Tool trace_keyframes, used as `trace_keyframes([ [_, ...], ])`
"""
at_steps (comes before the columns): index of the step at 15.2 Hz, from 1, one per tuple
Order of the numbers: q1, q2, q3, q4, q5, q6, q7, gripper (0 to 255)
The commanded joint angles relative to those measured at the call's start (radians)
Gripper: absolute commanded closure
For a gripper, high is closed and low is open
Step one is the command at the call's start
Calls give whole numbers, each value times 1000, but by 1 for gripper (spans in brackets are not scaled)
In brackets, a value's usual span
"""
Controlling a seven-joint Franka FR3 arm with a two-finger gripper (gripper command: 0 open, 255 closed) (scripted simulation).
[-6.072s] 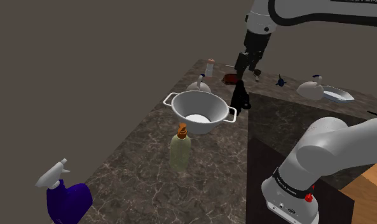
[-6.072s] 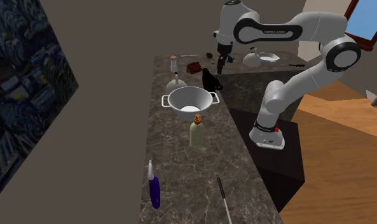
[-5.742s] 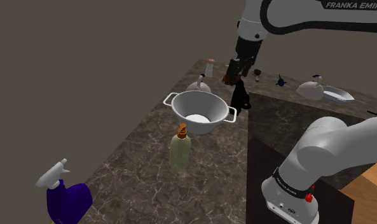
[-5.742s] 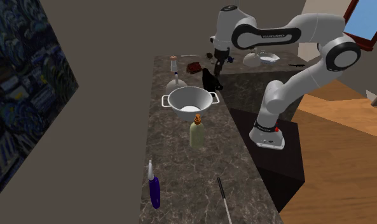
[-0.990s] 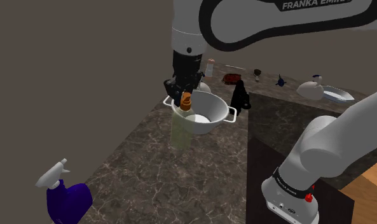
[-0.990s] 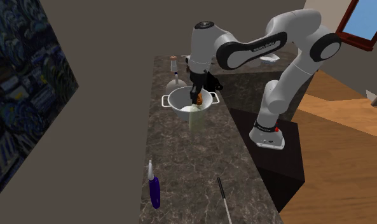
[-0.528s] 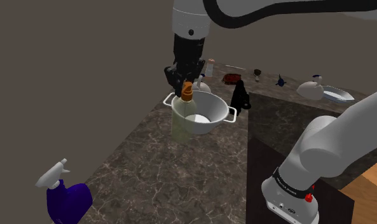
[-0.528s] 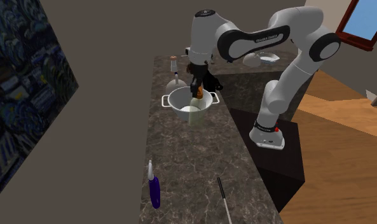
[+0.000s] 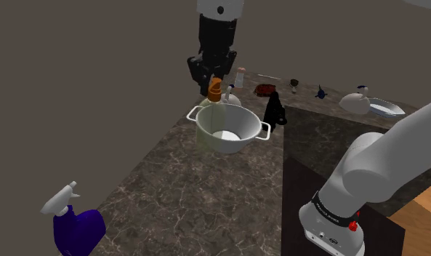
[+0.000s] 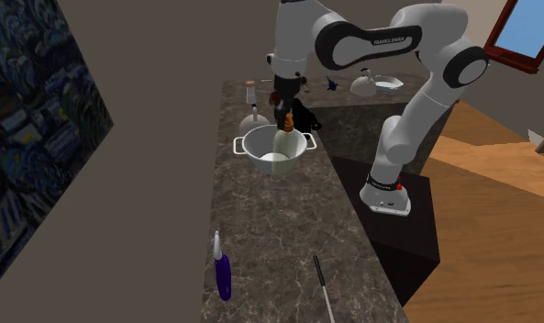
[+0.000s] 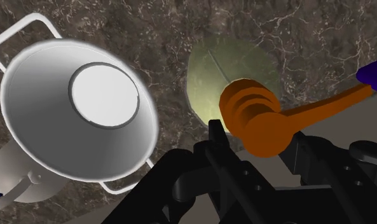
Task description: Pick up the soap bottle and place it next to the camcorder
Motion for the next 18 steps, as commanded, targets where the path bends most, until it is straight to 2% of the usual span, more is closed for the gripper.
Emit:
trace_keyframes([
  [1,-2,3,-2,29,-2,-26,-2,255],
  [18,-15,103,15,351,-42,-257,17,255],
])
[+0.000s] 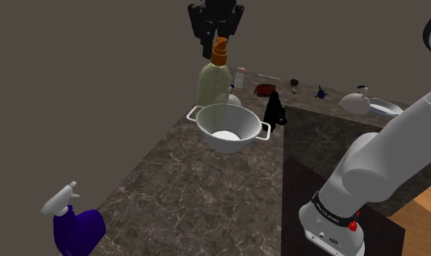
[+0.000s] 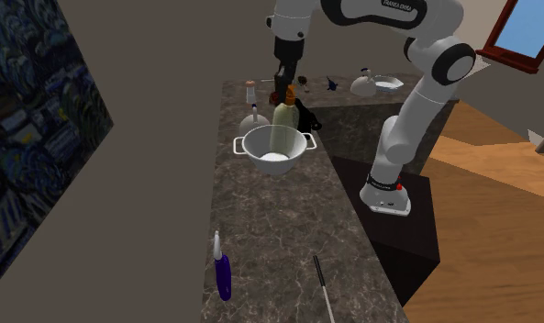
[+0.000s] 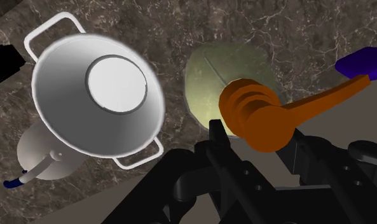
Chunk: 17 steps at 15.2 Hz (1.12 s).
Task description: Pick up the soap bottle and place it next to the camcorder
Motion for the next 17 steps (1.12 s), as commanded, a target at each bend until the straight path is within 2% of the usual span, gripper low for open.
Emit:
trace_keyframes([
  [1,-6,-31,-23,-20,10,-7,-30,255],
  [8,-30,-221,-183,-203,34,-6,-221,255],
  [17,-59,-377,-373,-343,-20,-24,-444,255],
])
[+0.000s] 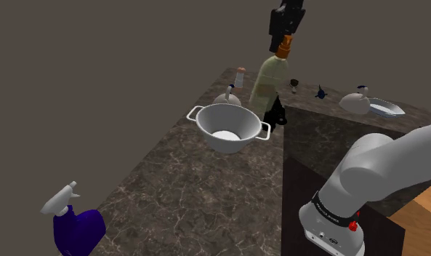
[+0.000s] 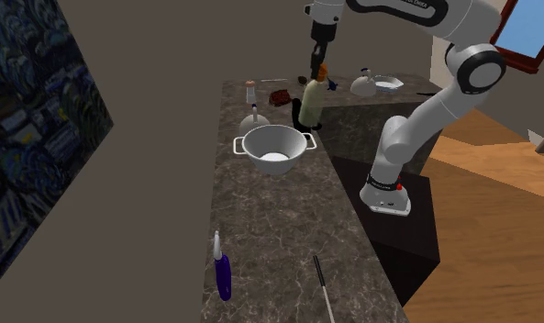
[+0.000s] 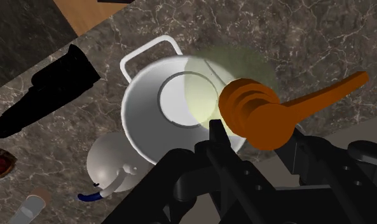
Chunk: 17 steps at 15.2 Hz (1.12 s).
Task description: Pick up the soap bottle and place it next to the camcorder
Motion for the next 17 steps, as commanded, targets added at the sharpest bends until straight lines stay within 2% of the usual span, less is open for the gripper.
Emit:
trace_keyframes([
  [1,-7,-27,-43,-23,-19,-3,-51,255],
  [9,-40,-88,-212,-62,-109,-15,-245,255],
  [17,-70,-83,-382,-35,-202,-13,-439,255],
])
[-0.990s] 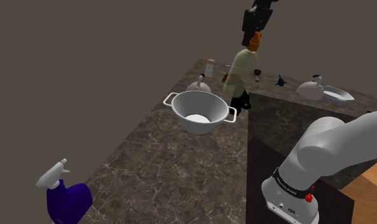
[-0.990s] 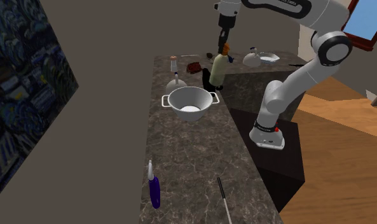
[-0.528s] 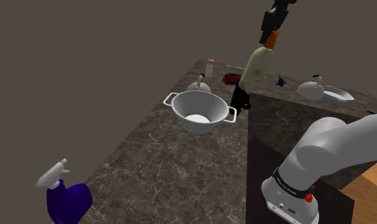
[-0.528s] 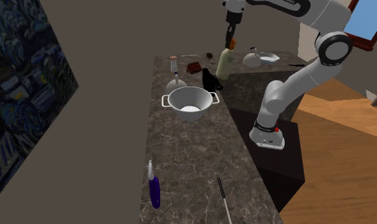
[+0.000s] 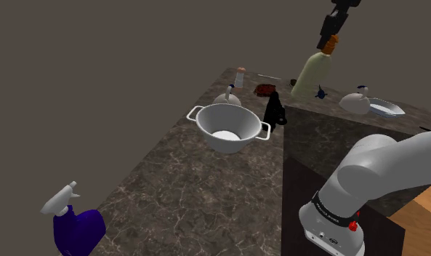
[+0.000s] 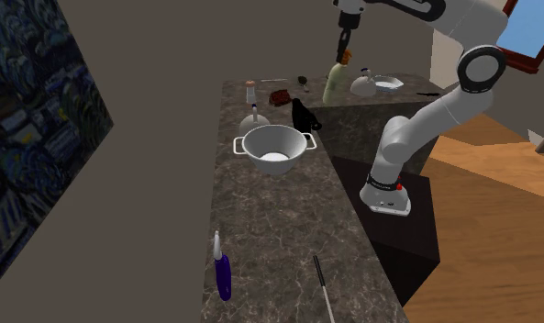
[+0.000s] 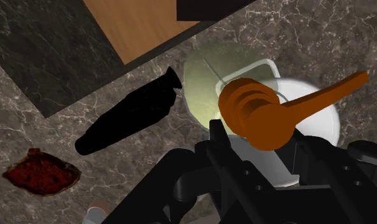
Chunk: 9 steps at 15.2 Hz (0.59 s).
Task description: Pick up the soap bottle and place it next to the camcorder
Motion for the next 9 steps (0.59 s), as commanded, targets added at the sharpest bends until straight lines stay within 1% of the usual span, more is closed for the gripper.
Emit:
trace_keyframes([
  [1,-3,-3,-20,-13,-11,14,-20,255],
  [9,-11,-62,-26,-166,-24,108,-9,255],
])
